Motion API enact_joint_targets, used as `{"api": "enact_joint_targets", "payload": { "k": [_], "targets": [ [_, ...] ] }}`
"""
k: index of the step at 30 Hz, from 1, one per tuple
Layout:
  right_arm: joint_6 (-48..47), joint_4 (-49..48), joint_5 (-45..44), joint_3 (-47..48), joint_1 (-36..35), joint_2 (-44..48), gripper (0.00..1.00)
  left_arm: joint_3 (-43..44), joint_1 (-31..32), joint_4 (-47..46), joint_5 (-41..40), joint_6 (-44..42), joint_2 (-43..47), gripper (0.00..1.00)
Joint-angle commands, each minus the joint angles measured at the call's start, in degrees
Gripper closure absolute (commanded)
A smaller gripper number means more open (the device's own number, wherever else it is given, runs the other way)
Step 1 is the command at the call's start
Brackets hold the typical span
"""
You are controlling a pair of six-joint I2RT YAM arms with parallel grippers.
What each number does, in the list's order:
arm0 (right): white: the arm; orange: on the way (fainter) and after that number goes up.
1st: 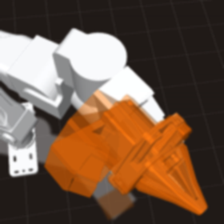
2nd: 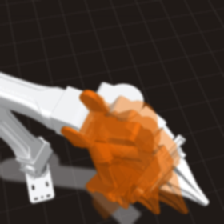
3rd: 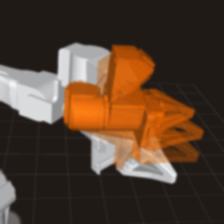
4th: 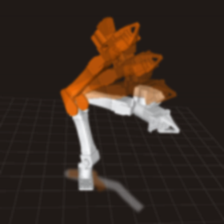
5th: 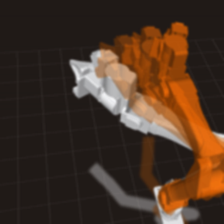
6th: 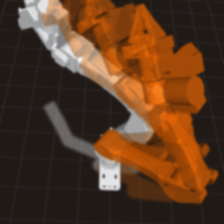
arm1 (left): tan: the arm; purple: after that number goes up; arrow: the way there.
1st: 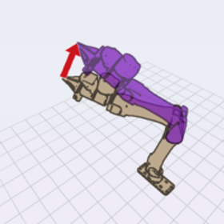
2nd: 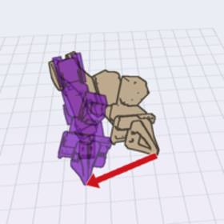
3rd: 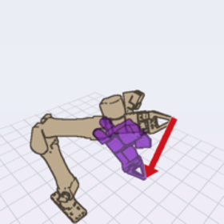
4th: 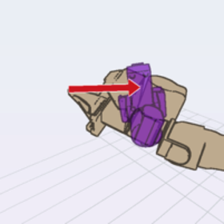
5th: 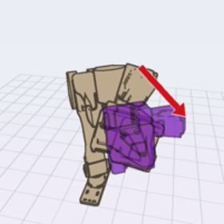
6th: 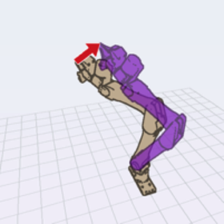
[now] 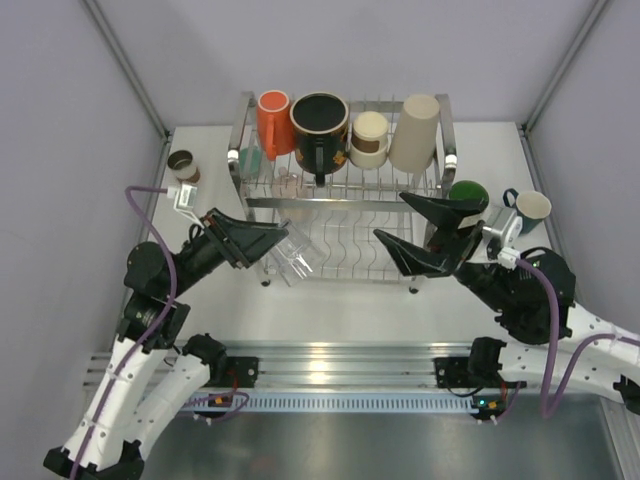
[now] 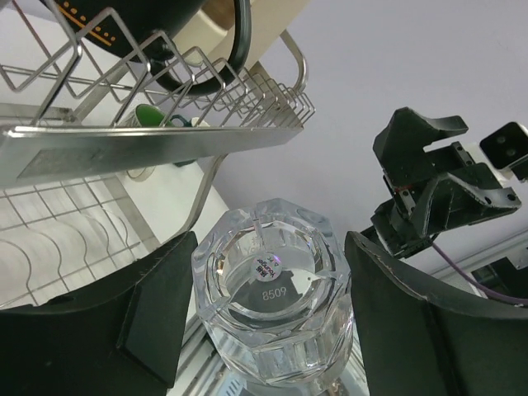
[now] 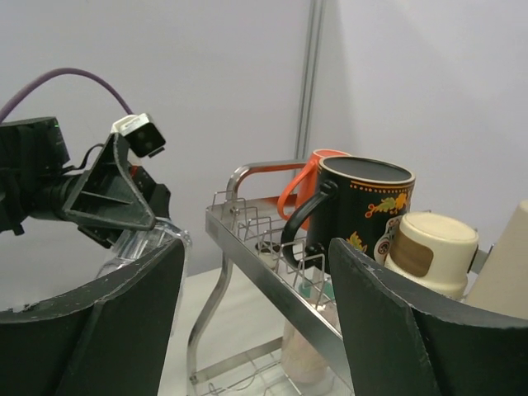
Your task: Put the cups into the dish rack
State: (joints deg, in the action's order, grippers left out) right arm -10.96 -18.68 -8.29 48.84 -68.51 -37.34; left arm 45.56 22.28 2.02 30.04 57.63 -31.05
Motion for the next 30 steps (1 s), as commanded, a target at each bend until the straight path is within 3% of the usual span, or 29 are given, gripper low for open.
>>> {"api": "enact_joint_targets", "payload": {
  "k": [1,6,11,30],
  "targets": [
    [-1.6,3.2,-2.8,2.5,-0.2,1.5,0.29,-1.3,0.1,0.3,-1.3,-3.3,3.4,1.00],
    [0.8,9.1,-5.3,3.9,-0.2,-0.9,0.29,-3.0,0.0,5.4,-6.3,-6.7,6.3,1.00],
    [7.2,15.7,0.6,2.8,-0.2,-2.5,0.28,-5.6,0.1,7.5,-8.3,-8.1,8.5,1.00],
    [5.4,18.2,-1.5,5.2,-0.2,-1.8,0.26,-10.7,0.0,8.3,-15.4,-14.3,7.1,1.00]
  ]
}}
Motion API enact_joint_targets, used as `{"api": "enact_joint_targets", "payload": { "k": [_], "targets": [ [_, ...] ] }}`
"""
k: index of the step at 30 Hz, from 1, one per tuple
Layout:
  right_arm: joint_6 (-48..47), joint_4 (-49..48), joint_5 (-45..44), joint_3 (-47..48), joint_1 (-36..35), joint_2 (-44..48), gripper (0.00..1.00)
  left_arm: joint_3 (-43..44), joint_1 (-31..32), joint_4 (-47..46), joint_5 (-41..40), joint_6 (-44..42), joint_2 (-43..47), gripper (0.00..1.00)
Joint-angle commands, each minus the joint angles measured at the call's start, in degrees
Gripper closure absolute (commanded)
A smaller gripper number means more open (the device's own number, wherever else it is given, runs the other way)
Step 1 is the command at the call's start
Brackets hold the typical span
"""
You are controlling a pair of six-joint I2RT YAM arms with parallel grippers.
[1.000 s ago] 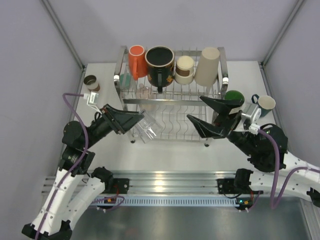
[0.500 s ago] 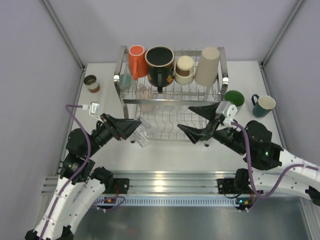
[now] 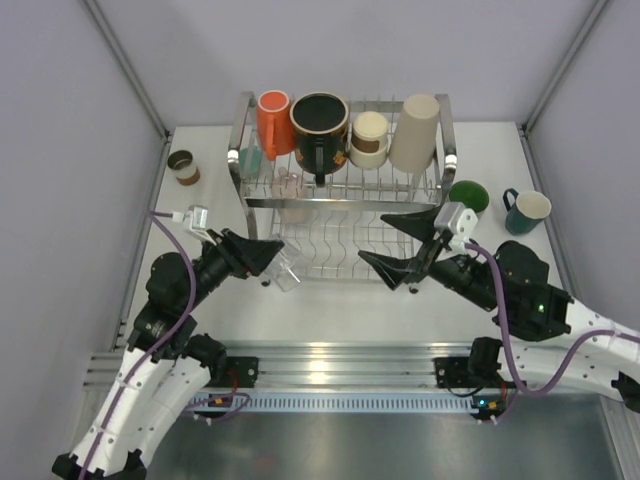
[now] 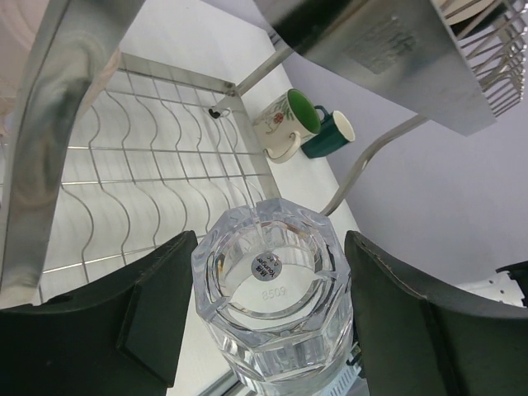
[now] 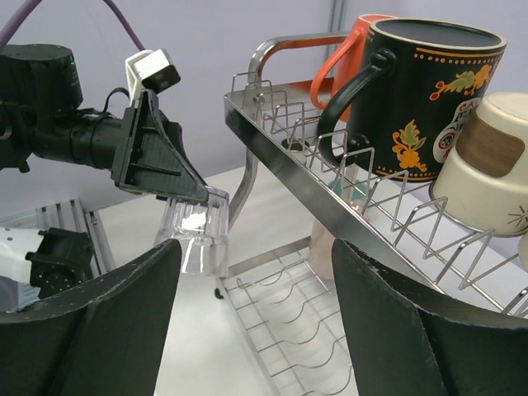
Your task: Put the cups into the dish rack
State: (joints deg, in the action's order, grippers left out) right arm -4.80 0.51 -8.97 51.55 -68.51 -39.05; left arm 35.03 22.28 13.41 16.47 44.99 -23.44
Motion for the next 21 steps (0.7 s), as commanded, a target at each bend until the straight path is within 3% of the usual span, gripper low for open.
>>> {"api": "enact_joint_targets", "payload": {
  "k": [1,12,18,21],
  "targets": [
    [-0.9,-1.0,-1.1,2.4,-0.2,-0.2,0.26,0.0,0.1,-3.1,-2.1,-1.7,-0.7,1.00],
    [-2.8,-1.2,-3.6,1.4,-0.2,-1.2,0.25,1.9,2.6,-3.2,-7.0,-2.3,-5.1,1.00],
    [-3.4,-0.7,-4.7,1.5,-0.1,-3.0,0.24,1.9,12.5,-3.4,-15.7,-2.7,-8.4,1.00],
    [-1.5,0.5,-2.9,1.5,-0.1,-3.9,0.24,2.3,24.2,-3.4,-26.8,-4.2,-10.2,1.00]
  ]
}}
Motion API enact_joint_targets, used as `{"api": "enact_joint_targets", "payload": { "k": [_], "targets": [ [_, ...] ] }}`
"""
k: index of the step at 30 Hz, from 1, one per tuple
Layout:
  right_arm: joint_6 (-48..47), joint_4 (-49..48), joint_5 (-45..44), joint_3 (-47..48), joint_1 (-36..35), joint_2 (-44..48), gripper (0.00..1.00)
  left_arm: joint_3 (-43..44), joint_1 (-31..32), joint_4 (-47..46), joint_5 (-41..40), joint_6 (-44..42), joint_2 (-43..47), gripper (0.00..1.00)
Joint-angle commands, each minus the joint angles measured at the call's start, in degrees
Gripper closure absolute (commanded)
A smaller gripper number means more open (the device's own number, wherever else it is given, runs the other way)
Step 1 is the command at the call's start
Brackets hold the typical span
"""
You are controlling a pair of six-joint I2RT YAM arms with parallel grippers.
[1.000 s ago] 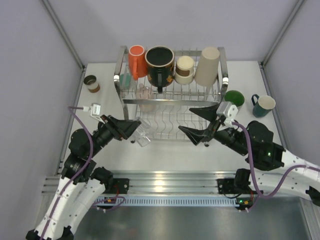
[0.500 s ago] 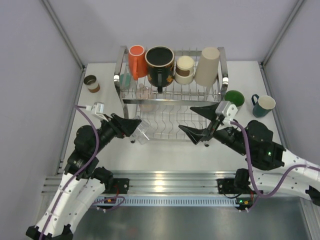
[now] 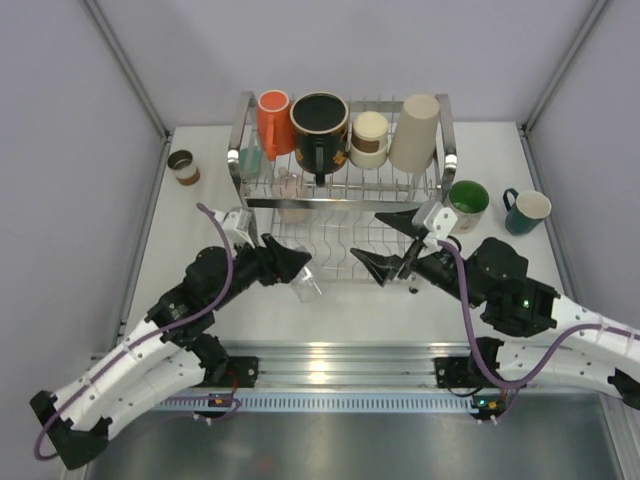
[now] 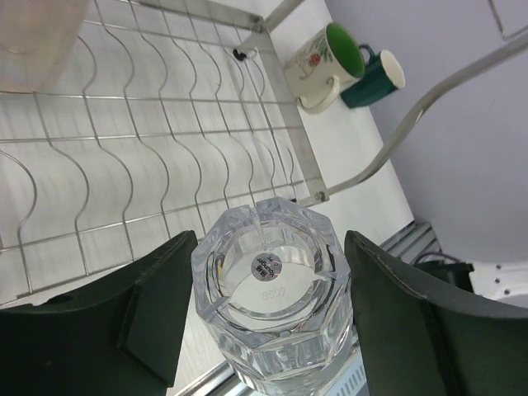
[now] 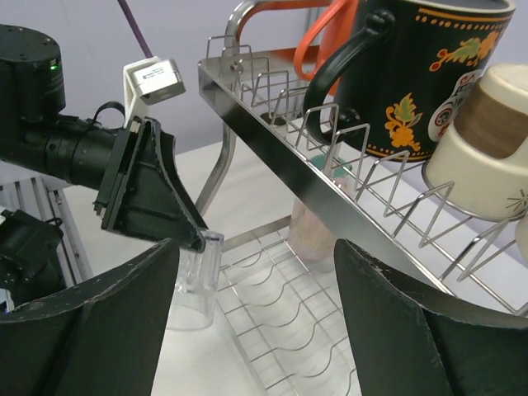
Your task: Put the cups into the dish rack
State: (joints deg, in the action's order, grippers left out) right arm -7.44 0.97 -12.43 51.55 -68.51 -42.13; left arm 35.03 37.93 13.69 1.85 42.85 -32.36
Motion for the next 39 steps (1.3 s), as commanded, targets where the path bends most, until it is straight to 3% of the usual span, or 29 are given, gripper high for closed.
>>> {"api": "enact_joint_targets", "payload": {
  "k": [1,7,10,15,24,39],
  "targets": [
    [1.6,-0.4,1.1,1.1,-0.1,-0.6,0.24,2.3,11.3,-3.8,-14.7,-2.5,-1.3,1.00],
    [2.1,-0.4,1.4,0.7,-0.2,0.9,0.24,4.3,29.1,-6.7,-33.3,-5.8,-8.7,1.00],
    [2.0,0.3,1.4,1.3,-0.1,1.8,0.24,3.7,33.2,-9.4,-37.9,-7.5,-10.7,1.00],
    [1.8,0.9,0.7,0.6,-0.1,4.2,0.24,1.1,35.2,-18.1,-39.3,-11.5,-12.0,1.00],
    [1.1,1.1,-0.6,0.2,-0.1,4.8,0.24,-1.2,35.9,-24.4,-46.7,-18.7,-15.2,1.00],
    [0.1,2.5,-1.6,1.3,-0.1,3.4,0.24,-7.6,35.9,-34.0,-55.4,-20.4,-16.6,1.00]
  ]
}}
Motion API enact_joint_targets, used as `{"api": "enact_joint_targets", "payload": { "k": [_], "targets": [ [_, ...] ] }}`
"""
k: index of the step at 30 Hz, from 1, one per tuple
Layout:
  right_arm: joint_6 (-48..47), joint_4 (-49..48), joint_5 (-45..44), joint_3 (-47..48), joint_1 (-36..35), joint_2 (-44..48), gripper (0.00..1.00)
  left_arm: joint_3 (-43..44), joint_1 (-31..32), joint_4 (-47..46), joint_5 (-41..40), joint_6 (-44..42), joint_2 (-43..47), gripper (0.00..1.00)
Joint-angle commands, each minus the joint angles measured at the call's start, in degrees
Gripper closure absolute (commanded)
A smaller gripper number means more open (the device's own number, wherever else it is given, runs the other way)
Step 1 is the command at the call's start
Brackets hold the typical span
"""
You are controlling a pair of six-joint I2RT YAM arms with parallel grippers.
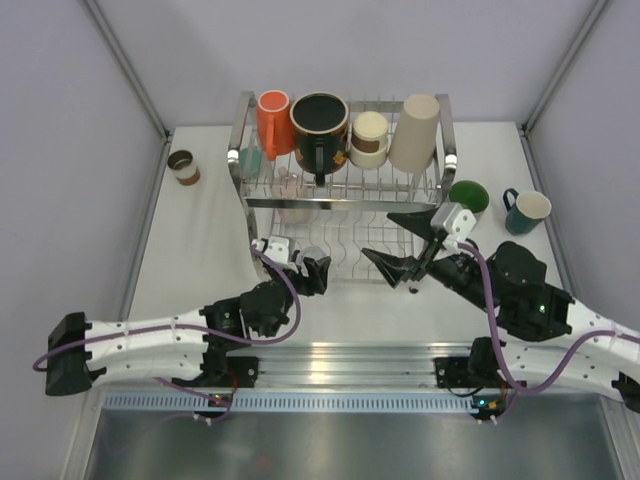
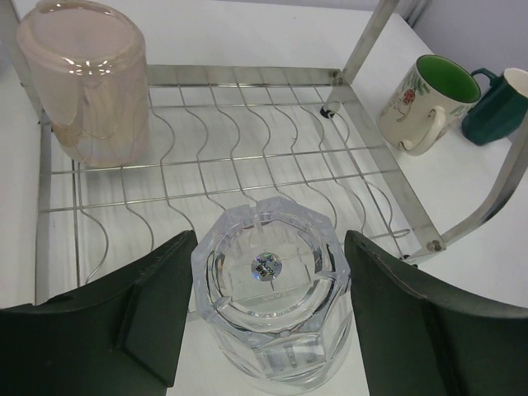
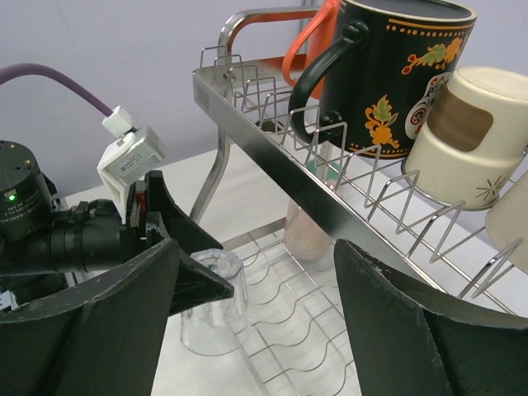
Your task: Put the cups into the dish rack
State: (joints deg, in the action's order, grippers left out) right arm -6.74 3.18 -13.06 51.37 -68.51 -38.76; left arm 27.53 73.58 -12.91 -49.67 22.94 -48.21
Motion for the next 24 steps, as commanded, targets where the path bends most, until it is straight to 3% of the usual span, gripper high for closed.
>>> {"api": "enact_joint_targets", "payload": {
  "k": [1,19,24],
  "targets": [
    [-0.5,0.2,-0.8,1.4,-0.2,0.2,0.24,-0.4,0.2,-7.8,-4.5,-0.4,-1.0,1.00],
    [-0.5,0.2,-0.9,1.1,-0.1,1.4,0.24,0.3,0.2,-15.2,-17.8,-1.9,-10.0,1.00],
    [-0.3,-0.6,-1.3,-0.7,-0.1,2.6,0.24,-1.0,0.2,-22.4,-19.4,-4.9,-11.5,1.00]
  ]
}}
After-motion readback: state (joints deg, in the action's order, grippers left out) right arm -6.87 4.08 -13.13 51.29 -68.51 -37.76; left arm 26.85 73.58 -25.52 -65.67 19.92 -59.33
